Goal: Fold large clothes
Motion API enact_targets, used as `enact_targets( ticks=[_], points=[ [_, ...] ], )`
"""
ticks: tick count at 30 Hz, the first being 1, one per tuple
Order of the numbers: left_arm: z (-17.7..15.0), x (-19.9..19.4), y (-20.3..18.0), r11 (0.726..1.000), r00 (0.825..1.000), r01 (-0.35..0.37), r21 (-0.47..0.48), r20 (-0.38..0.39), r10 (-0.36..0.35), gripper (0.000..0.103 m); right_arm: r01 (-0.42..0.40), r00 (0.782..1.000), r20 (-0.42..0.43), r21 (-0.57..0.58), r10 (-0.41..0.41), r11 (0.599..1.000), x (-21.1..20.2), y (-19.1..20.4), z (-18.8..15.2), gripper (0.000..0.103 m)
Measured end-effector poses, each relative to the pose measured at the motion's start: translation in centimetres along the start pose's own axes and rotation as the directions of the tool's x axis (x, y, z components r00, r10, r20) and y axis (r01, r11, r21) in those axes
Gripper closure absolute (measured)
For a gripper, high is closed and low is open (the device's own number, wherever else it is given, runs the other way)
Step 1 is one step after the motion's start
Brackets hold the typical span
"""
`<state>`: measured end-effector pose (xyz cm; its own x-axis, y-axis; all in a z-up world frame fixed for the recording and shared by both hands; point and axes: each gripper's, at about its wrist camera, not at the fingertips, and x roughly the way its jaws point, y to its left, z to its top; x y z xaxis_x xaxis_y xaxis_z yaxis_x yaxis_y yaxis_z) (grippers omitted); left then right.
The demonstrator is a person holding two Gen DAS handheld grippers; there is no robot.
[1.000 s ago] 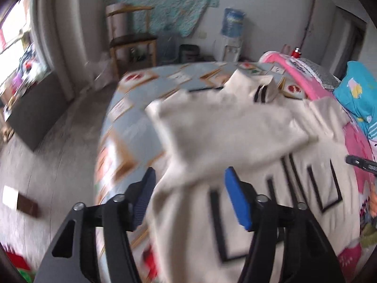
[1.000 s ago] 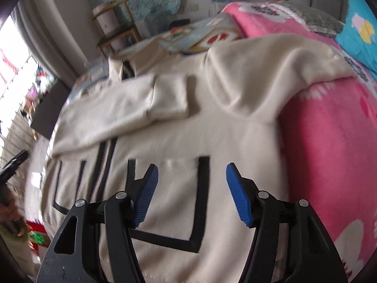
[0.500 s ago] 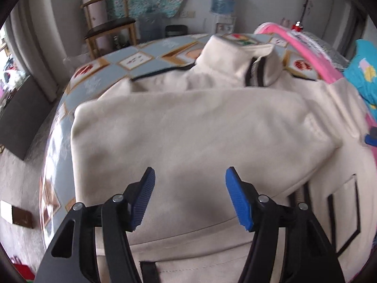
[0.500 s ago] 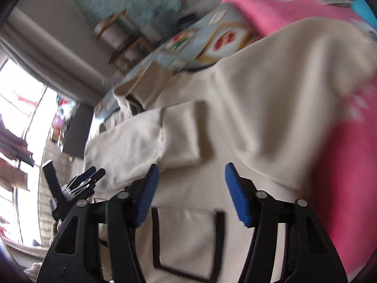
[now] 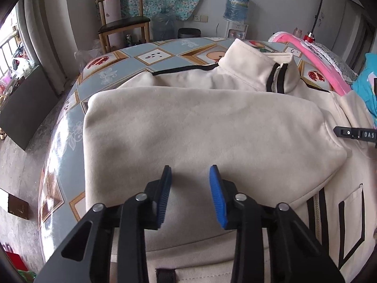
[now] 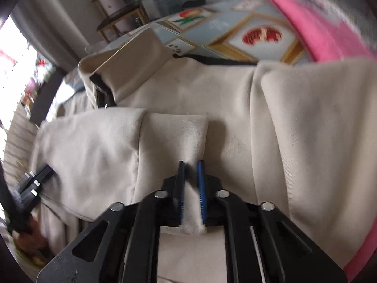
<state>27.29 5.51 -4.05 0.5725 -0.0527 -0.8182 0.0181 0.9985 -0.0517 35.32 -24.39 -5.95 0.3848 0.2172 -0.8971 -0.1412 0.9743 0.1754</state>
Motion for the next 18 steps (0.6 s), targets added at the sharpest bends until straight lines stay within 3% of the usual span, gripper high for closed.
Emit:
enact_targets(
  ticks=[2, 5, 7, 11, 14, 18],
  points=[
    [0.2, -0.1, -0.3, 0.999, 0.999, 0.038, -0.002, -0.01, -0.038, 0.08, -0.002, 0.999, 0.034, 0.014, 0.001, 1.0, -1.1, -0.2, -0.1, 0.099],
    [0.7, -0.9, -1.2, 0.998, 0.998, 0.062, 0.015, 0.014, -0.063, 0.08, -0.018, 0.995, 0.098, 0.044, 0.014, 0.999, -3.4, -0.7, -0.1, 0.099],
    [0.9, -1.1, -2.0, 0.997, 0.997, 0.076, 0.032, 0.018, -0.077, 0.08, 0.012, 0.992, 0.123, 0.036, -0.017, 0.999, -4.2, -1.0, -0.2, 0.099],
    [0.6, 0.0, -2.7, 0.996, 0.998, 0.065, 0.058, -0.016, -0.064, 0.08, 0.037, 0.997, 0.072, 0.05, -0.041, 0.998, -2.3, -2.1, -0.5, 0.099],
    [0.4, 0.2, -2.3, 0.996, 0.997, 0.07, 0.051, -0.017, -0.069, 0.08, 0.028, 0.999, 0.025, 0.086, -0.031, 0.996, -0.8, -3.1, -0.4, 0.089],
    [0.6, -1.4, -0.3, 0.996, 0.996, 0.087, 0.001, 0.03, -0.087, 0.08, 0.036, 0.992, 0.117, 0.08, -0.045, 0.996, -4.1, -2.8, -0.4, 0.07]
  ],
)
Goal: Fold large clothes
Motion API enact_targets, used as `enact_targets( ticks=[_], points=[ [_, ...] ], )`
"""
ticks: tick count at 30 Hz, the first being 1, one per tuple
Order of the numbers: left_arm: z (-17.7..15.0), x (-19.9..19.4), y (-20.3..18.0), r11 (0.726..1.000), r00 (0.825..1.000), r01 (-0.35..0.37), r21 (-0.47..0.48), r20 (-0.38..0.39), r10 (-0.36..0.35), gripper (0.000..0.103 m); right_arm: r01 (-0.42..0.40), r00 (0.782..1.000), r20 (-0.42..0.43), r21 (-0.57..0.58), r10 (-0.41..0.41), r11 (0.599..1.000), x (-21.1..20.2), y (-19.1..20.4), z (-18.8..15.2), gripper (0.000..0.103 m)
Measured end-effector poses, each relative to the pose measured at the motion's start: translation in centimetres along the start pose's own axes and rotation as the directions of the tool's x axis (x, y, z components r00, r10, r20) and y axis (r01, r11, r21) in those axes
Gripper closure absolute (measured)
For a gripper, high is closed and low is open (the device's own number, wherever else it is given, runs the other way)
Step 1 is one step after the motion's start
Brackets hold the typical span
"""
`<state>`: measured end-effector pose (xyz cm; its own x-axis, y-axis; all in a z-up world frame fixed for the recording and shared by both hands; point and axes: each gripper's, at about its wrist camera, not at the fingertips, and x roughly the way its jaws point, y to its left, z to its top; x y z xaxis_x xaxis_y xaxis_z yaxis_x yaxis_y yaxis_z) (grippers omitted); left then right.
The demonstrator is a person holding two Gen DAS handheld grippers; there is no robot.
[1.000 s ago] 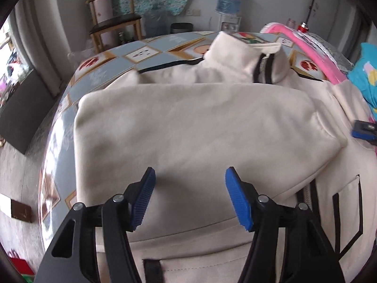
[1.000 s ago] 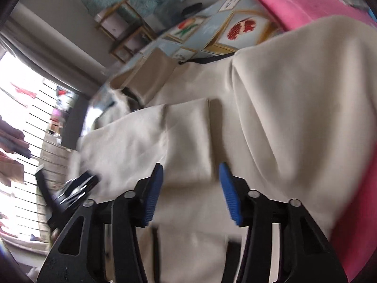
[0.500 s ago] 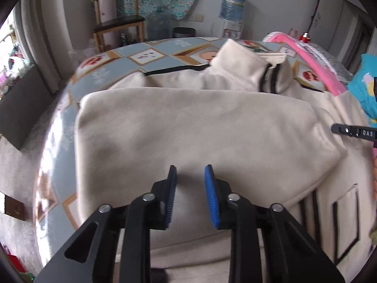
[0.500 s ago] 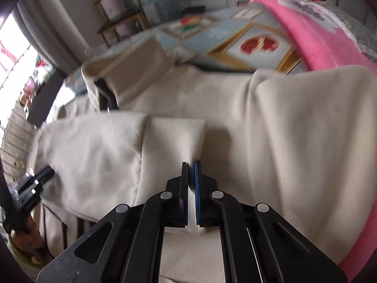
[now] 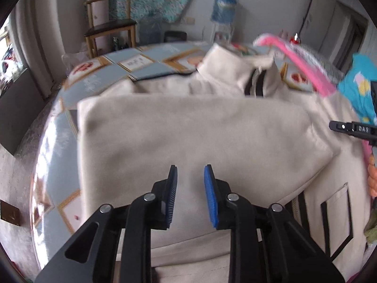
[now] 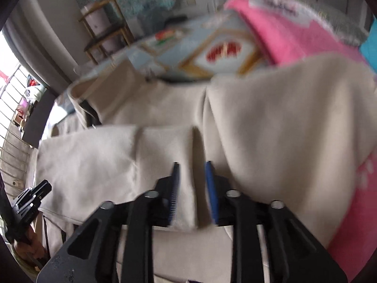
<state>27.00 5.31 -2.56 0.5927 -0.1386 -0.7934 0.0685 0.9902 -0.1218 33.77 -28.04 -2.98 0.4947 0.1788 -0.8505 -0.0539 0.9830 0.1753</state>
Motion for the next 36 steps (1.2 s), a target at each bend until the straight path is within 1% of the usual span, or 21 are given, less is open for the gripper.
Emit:
enact_targets(
  ticks=[2, 4, 5, 6, 8, 9, 10, 11, 12, 15, 17, 18, 21, 24, 27, 28, 29, 30, 31, 34, 36],
  points=[
    [0.2, 0.0, 0.9, 1.0, 1.0, -0.026, -0.015, -0.004, 0.026, 0.08, -0.011, 1.0, 0.018, -0.051, 0.012, 0.999, -0.7, 1.1, 0.2, 0.065],
    [0.2, 0.9, 2.2, 0.997, 0.997, -0.062, -0.054, -0.044, 0.06, 0.08, -0.024, 1.0, 0.004, -0.122, 0.025, 0.992, -0.1, 3.0, 0.1, 0.058],
    [0.2, 1.4, 3.0, 0.995, 0.997, -0.06, -0.083, -0.062, 0.055, 0.08, -0.022, 1.0, -0.008, -0.15, 0.021, 0.988, 0.3, 3.8, -0.1, 0.057],
    [0.1, 1.3, 3.6, 0.993, 0.999, -0.033, -0.111, -0.045, 0.028, 0.08, -0.02, 1.0, -0.023, -0.186, 0.016, 0.982, 1.1, 4.8, -0.5, 0.056],
    [0.3, 1.2, 4.2, 0.99, 0.999, -0.021, -0.141, -0.045, 0.015, 0.079, -0.019, 0.998, -0.057, -0.231, 0.005, 0.973, 2.8, 5.9, -1.3, 0.052],
    [0.4, 1.2, 4.4, 0.988, 0.999, -0.008, -0.156, -0.043, 0.001, 0.077, -0.01, 0.997, -0.08, -0.247, -0.01, 0.969, 3.7, 5.9, -1.8, 0.052],
    [0.5, 1.0, 4.5, 0.986, 0.999, 0.001, -0.165, -0.036, -0.007, 0.073, 0.016, 0.998, -0.047, -0.282, -0.031, 0.959, 3.9, 6.3, -2.3, 0.049],
    [0.7, 0.8, 4.5, 0.986, 1.0, 0.008, -0.169, -0.023, -0.012, 0.068, 0.022, 0.998, -0.05, -0.301, -0.039, 0.953, 3.8, 6.6, -2.4, 0.049],
    [0.9, 0.5, 4.4, 0.986, 1.0, 0.009, -0.166, -0.004, -0.01, 0.066, 0.027, 0.998, -0.05, -0.304, -0.045, 0.952, 3.8, 6.7, -2.4, 0.049],
    [2.1, 0.2, 4.0, 0.989, 0.999, 0.022, -0.145, 0.042, -0.016, 0.058, 0.007, 0.997, -0.072, -0.247, -0.025, 0.969, 2.6, 5.8, -2.1, 0.048],
    [3.0, 0.6, 4.1, 0.99, 0.999, -0.004, -0.141, 0.053, 0.012, 0.055, 0.001, 0.999, -0.033, -0.206, -0.008, 0.979, 0.5, 4.6, -2.0, 0.042],
    [3.4, 1.2, 4.3, 0.989, 0.998, -0.023, -0.143, 0.049, 0.03, 0.055, -0.006, 1.0, -0.021, -0.184, 0.002, 0.983, -0.3, 3.8, -2.0, 0.04],
    [3.9, 3.5, 5.3, 0.986, 0.997, -0.07, -0.151, -0.03, 0.067, 0.053, -0.015, 1.0, 0.024, -0.056, 0.017, 0.998, -3.4, -0.5, -1.7, 0.038],
    [3.7, 2.9, 5.0, 0.989, 0.998, -0.069, -0.134, -0.016, 0.067, 0.053, 0.023, 0.998, 0.057, 0.111, -0.029, 0.994, -5.8, -7.1, -1.1, 0.038],
    [3.3, 1.6, 4.1, 0.992, 0.999, -0.037, -0.118, 0.008, 0.039, 0.052, 0.024, 0.995, 0.082, 0.3, -0.051, 0.954, -7.6, -14.3, -0.9, 0.038],
    [3.2, 1.1, 3.6, 0.994, 0.999, -0.032, -0.101, 0.016, 0.033, 0.048, 0.002, 0.994, 0.103, 0.385, -0.046, 0.923, -8.3, -17.6, -0.7, 0.038],
    [3.0, 0.8, 3.1, 0.996, 0.999, -0.029, -0.083, 0.018, 0.031, 0.046, -0.013, 0.992, 0.12, 0.443, -0.045, 0.897, -8.9, -19.7, -0.9, 0.038],
    [2.9, 0.7, 2.6, 0.997, 0.999, -0.028, -0.068, 0.015, 0.029, 0.045, -0.028, 0.99, 0.134, 0.504, -0.047, 0.863, -9.1, -22.2, -0.9, 0.038],
    [2.7, 0.7, 2.1, 0.998, 1.0, -0.029, -0.052, 0.003, 0.029, 0.044, -0.053, 0.987, 0.153, 0.585, -0.046, 0.809, -9.2, -25.4, -0.8, 0.038],
    [2.1, 1.5, 1.1, 0.999, 0.999, -0.017, -0.045, -0.045, 0.015, 0.044, -0.115, 0.983, 0.185, 0.705, -0.024, 0.7, -8.4, -31.2, -0.3, 0.039],
    [1.6, 2.3, 0.7, 0.999, 0.997, -0.028, -0.043, -0.072, 0.025, 0.044, -0.132, 0.981, 0.192, 0.748, -0.022, 0.651, -7.7, -33.4, 0.1, 0.042]
  ],
)
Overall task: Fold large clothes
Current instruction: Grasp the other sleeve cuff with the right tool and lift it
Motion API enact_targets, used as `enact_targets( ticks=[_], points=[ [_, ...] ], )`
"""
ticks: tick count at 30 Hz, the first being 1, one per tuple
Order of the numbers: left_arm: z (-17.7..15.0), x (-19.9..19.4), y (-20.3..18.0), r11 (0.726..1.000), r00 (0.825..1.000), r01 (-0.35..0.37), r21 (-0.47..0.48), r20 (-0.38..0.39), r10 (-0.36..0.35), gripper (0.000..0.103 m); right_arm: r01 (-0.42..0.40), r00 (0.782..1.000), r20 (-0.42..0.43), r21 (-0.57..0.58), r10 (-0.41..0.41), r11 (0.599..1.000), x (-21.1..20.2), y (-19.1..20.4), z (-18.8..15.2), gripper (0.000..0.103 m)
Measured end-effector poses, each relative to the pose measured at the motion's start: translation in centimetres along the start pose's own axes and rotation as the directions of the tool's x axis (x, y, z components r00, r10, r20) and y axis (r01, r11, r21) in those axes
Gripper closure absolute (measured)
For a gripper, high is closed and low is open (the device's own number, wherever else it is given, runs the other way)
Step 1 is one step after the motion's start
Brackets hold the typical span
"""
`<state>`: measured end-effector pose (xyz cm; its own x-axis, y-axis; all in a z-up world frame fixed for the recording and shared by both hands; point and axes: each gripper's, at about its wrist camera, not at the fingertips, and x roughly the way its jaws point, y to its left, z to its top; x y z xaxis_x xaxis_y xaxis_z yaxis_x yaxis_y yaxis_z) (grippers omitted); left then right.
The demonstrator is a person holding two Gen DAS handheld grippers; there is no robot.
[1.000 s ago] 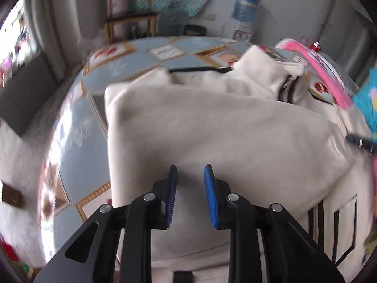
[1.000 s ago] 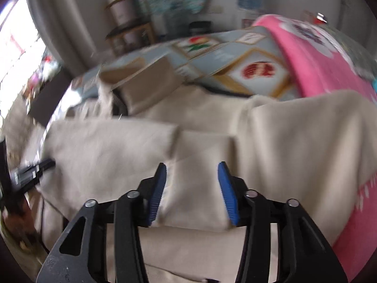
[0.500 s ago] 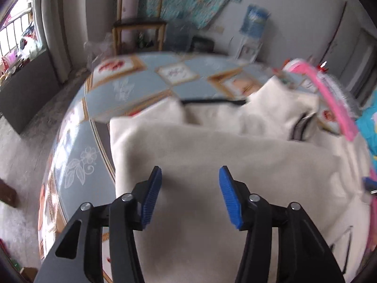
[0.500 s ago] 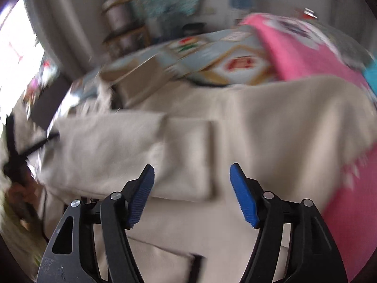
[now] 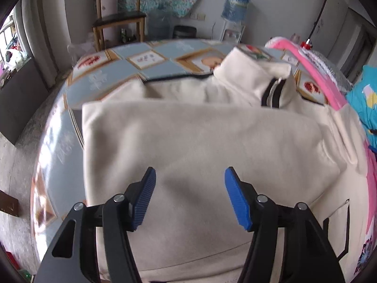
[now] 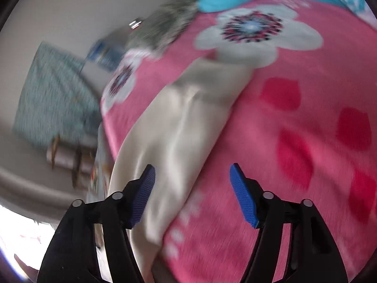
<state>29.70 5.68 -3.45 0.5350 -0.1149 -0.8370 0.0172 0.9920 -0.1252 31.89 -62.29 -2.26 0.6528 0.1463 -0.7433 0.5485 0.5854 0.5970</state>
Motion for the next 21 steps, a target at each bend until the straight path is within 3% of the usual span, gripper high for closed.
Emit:
enact_targets(
  ticks=[7, 10, 14, 18, 21],
  points=[
    [-0.5, 0.6, -0.9, 0.997, 0.998, -0.061, 0.046, 0.004, 0.061, 0.044, -0.05, 0.999, 0.001, 0.19, 0.05, 0.981, 3.5, -3.6, 3.9, 0.051],
    [-0.4, 0.6, -0.7, 0.997, 0.998, -0.064, 0.044, 0.004, 0.064, 0.044, -0.101, 0.995, 0.043, 0.24, 0.094, 0.965, 3.9, -4.4, 4.9, 0.063],
    [-0.3, 0.7, -0.9, 0.995, 0.997, -0.076, 0.058, 0.004, 0.076, 0.044, -0.078, 0.996, 0.052, 0.214, 0.068, 0.974, 3.9, -4.0, 5.6, 0.093],
    [-0.3, 0.7, -0.9, 0.995, 0.997, -0.078, 0.056, 0.003, 0.078, 0.044, -0.108, 0.991, 0.09, 0.143, 0.096, 0.984, 1.9, -2.6, 5.3, 0.095],
    [-0.3, 0.6, -0.7, 0.996, 0.997, -0.075, 0.054, 0.001, 0.075, 0.046, -0.205, 0.97, 0.143, 0.037, 0.198, 0.978, -2.3, 0.6, 4.3, 0.095]
  ],
)
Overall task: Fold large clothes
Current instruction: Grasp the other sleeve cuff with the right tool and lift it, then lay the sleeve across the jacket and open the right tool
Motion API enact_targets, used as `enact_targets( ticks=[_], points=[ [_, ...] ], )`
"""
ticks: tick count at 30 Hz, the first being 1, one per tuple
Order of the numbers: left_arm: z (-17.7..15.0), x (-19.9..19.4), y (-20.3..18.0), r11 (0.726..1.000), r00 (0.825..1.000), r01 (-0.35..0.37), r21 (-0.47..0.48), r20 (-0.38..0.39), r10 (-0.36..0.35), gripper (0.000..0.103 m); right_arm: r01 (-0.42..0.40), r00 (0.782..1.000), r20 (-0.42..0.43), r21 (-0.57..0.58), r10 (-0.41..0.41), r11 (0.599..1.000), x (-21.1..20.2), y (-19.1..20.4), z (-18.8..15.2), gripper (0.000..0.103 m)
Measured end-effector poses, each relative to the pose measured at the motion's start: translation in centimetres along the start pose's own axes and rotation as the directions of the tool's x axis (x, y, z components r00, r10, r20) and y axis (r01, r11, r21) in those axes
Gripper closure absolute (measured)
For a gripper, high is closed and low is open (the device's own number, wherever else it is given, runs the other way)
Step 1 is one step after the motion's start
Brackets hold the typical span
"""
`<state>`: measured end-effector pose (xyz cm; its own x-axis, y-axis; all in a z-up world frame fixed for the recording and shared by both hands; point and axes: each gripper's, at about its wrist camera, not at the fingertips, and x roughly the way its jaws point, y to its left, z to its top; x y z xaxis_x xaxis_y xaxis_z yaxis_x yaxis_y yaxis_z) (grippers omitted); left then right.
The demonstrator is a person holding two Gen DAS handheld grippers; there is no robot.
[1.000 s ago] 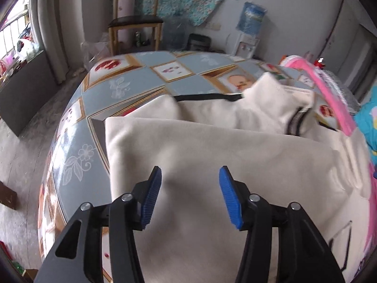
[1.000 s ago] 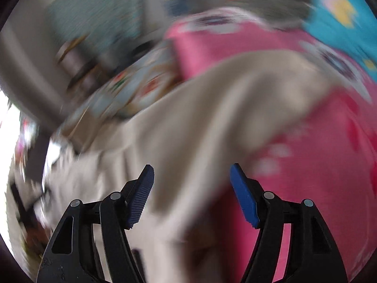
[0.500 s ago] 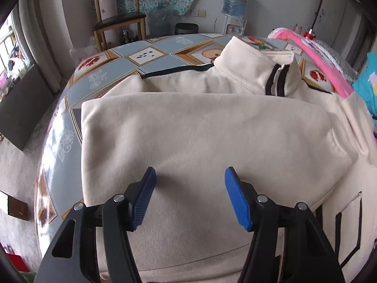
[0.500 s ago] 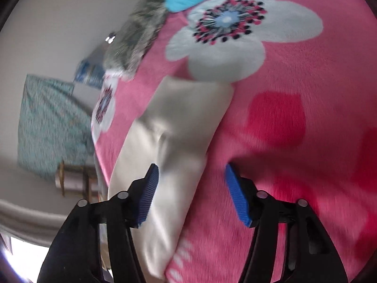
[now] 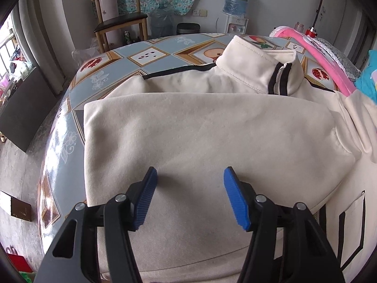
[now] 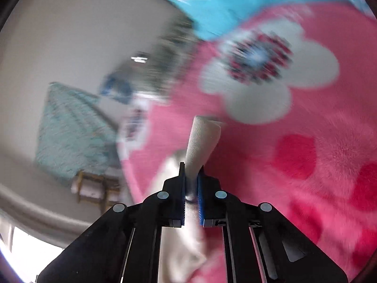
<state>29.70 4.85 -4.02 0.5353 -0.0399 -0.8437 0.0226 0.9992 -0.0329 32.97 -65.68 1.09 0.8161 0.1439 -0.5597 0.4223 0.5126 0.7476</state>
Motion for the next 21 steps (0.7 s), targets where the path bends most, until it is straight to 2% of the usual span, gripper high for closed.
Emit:
enact_targets(
  ticks=[2, 4, 7, 10, 13, 16, 19, 21],
  points=[
    [0.0, -0.1, 0.1, 1.0, 1.0, 0.017, 0.002, -0.011, -0.017, 0.046, -0.082, 0.996, 0.011, -0.097, 0.084, 0.992, -2.8, 4.2, -0.9, 0.095],
    [0.0, -0.4, 0.4, 0.999, 0.999, 0.034, -0.006, -0.013, -0.034, 0.047, -0.123, 0.992, 0.008, -0.176, 0.126, 0.977, -4.9, 7.7, -1.8, 0.095],
    [-0.1, -1.2, 0.8, 0.999, 0.999, 0.045, -0.017, 0.0, -0.045, 0.055, -0.192, 0.98, -0.013, -0.328, 0.199, 0.925, -8.1, 15.0, -4.6, 0.095],
    [-0.3, -2.0, 1.2, 0.997, 0.998, 0.066, -0.039, 0.015, -0.065, 0.065, -0.258, 0.964, -0.055, -0.424, 0.26, 0.868, -9.2, 20.6, -7.5, 0.095],
    [-0.8, -3.0, 1.7, 0.995, 0.996, 0.087, -0.056, 0.035, -0.085, 0.075, -0.313, 0.948, -0.121, -0.524, 0.294, 0.792, -9.2, 26.2, -12.2, 0.095],
    [-1.4, -3.9, 2.2, 0.992, 0.993, 0.106, -0.069, 0.05, -0.103, 0.084, -0.354, 0.935, -0.201, -0.608, 0.293, 0.711, -7.9, 30.8, -18.2, 0.095],
    [-2.0, -4.9, 3.1, 0.989, 0.991, 0.122, -0.086, 0.064, -0.116, 0.087, -0.4, 0.916, -0.302, -0.684, 0.263, 0.61, -5.6, 34.3, -26.5, 0.095],
    [-2.5, -5.6, 4.0, 0.985, 0.989, 0.135, -0.105, 0.075, -0.128, 0.087, -0.428, 0.903, -0.361, -0.705, 0.233, 0.565, -3.8, 35.1, -31.4, 0.093]
  ],
)
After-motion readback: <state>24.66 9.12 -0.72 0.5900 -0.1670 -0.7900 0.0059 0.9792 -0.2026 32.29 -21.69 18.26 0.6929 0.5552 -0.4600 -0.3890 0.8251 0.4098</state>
